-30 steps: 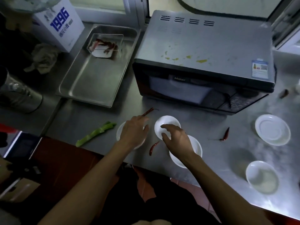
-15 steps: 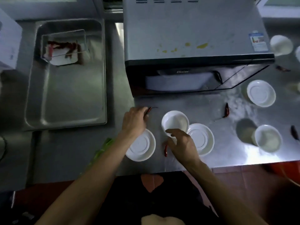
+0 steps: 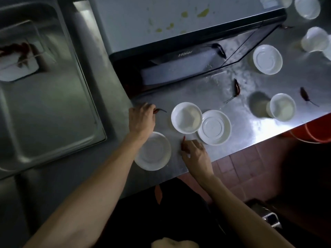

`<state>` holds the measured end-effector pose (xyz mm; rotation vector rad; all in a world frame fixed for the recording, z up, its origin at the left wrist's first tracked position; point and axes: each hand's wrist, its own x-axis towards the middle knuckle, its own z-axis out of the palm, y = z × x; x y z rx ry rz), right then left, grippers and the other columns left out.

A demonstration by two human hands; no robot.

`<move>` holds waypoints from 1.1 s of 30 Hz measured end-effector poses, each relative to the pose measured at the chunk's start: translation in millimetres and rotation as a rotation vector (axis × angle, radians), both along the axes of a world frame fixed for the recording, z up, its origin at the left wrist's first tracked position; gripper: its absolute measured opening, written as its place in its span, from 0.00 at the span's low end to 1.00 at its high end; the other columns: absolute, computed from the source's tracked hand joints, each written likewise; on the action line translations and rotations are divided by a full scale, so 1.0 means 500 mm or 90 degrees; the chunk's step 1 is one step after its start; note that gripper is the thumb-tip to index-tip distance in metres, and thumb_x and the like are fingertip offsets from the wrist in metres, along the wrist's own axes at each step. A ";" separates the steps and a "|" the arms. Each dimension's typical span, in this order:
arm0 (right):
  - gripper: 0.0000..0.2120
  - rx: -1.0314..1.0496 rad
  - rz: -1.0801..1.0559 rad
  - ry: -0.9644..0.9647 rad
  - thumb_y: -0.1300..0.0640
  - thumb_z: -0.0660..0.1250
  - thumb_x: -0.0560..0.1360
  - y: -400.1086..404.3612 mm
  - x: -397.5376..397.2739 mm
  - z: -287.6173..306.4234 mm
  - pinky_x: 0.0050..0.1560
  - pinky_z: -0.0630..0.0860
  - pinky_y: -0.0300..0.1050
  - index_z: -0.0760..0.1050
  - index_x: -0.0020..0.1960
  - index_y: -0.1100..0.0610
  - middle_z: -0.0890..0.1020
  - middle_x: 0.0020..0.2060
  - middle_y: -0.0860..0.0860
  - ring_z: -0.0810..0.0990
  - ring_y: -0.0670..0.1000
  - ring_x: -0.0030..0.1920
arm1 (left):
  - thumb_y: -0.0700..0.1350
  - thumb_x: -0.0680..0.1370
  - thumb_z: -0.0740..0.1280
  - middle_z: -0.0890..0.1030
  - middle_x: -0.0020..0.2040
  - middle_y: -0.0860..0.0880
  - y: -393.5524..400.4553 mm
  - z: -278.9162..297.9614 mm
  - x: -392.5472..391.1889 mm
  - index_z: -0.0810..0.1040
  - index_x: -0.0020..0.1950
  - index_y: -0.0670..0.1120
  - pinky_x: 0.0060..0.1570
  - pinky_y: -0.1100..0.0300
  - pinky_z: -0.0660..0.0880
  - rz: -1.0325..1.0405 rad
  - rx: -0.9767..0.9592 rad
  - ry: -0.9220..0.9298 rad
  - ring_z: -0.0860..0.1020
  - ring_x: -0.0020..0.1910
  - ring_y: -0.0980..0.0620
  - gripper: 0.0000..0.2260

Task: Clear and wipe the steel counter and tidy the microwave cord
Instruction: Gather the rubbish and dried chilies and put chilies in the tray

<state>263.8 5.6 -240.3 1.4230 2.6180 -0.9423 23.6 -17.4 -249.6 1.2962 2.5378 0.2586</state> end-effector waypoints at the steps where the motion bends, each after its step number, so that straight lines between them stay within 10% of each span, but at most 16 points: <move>1: 0.10 -0.005 -0.001 -0.009 0.58 0.71 0.75 -0.002 -0.001 -0.007 0.49 0.78 0.55 0.78 0.55 0.58 0.81 0.48 0.54 0.77 0.57 0.49 | 0.45 0.78 0.66 0.80 0.50 0.50 -0.001 -0.001 0.001 0.78 0.52 0.50 0.46 0.49 0.67 -0.005 -0.008 0.008 0.78 0.47 0.43 0.04; 33: 0.07 0.060 0.194 0.299 0.64 0.69 0.75 0.028 -0.057 0.095 0.42 0.76 0.53 0.80 0.52 0.58 0.82 0.44 0.54 0.78 0.57 0.45 | 0.41 0.79 0.69 0.84 0.51 0.48 -0.175 0.161 0.094 0.81 0.59 0.47 0.51 0.46 0.75 0.086 0.104 0.069 0.80 0.48 0.46 0.09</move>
